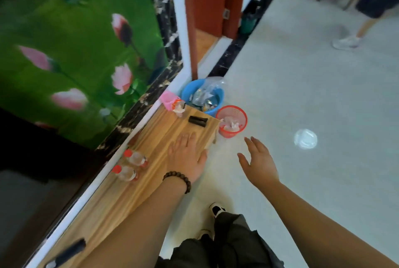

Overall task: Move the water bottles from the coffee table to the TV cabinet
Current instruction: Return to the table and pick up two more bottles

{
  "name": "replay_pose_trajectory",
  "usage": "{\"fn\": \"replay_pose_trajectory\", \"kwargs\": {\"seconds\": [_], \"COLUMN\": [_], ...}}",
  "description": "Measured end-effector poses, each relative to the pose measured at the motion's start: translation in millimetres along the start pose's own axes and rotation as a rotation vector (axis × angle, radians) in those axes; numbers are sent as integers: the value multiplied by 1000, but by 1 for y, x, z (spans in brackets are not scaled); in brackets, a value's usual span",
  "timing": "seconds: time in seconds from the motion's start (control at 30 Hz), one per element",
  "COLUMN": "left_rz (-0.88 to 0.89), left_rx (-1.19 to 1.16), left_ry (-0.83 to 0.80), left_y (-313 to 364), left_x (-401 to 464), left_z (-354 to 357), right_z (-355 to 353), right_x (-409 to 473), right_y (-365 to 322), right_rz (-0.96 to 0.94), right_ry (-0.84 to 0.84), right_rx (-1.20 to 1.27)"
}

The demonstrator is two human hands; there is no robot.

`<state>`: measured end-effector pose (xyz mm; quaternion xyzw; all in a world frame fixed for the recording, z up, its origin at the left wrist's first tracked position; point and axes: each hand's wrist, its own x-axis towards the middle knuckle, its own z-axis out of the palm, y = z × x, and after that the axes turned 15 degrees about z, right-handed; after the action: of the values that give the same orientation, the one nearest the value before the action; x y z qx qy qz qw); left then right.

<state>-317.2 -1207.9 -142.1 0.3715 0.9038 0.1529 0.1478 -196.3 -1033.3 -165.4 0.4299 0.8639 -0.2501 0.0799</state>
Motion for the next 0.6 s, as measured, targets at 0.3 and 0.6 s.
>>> {"fn": "replay_pose_trajectory", "kwargs": {"seconds": [0.3,0.6], "left_rz": [467,907], "left_rx": [93,130], "left_ry": [-112,-334], "left_y": [90,237], "left_x": [7,-17], "left_z": [48,114], "right_z": [-12,-22], "right_x": [-89,-197], "right_y": [117,232], "right_rz": [444,898], "right_ry": [168,374], "right_rx": [221,402]}}
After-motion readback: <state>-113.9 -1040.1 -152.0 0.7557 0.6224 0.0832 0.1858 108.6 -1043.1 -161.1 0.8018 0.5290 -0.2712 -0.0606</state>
